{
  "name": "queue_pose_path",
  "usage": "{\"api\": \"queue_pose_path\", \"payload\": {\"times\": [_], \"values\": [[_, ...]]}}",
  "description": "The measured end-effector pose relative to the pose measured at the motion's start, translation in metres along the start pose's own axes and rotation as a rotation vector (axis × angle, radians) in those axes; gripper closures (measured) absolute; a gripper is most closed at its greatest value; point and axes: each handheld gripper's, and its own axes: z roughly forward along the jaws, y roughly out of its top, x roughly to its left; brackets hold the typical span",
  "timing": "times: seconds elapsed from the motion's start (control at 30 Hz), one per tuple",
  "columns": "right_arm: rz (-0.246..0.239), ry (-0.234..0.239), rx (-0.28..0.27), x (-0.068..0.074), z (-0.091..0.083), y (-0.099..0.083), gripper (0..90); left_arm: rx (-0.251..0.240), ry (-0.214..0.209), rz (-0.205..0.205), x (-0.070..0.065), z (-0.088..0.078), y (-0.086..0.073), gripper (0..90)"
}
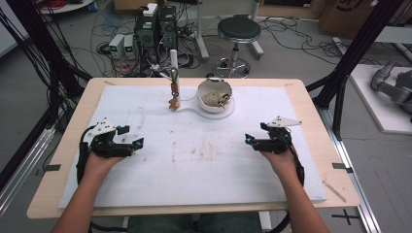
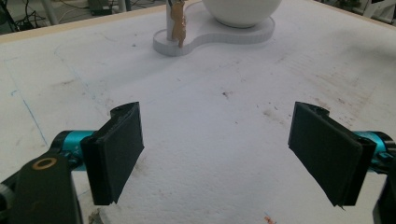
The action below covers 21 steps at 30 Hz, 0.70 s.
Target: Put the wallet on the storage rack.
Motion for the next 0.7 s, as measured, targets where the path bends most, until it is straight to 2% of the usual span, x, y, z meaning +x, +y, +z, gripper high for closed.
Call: {"api": "queue_pose_path", "payload": {"times": [0.7], "values": [[-0.001, 0.002, 0.002, -0.0007, 0.0009, -0.0003, 20.2, -0.001, 0.01, -0.007, 0.0021, -0.0014, -0.0005, 17.9]]}}
